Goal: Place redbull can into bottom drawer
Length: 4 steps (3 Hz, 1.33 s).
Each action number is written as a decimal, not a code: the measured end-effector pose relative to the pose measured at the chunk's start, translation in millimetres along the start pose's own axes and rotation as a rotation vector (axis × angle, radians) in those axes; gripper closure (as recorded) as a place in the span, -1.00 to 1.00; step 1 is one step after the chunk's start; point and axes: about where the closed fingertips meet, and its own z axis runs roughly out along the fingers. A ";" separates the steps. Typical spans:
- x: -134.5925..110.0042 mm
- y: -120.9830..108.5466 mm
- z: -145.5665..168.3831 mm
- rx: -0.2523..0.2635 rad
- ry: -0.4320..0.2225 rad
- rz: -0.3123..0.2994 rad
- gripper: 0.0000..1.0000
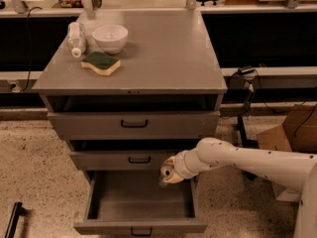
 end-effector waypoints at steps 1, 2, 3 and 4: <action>27.3 8.6 22.8 0.012 0.002 -0.030 1.00; 52.1 18.2 45.0 0.007 -0.002 -0.055 1.00; 67.3 24.1 65.3 -0.006 -0.002 -0.071 1.00; 74.8 28.7 86.0 -0.018 0.007 -0.087 1.00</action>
Offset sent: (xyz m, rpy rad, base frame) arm -0.0031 -0.0291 -0.1093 -0.0099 -0.0518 0.0624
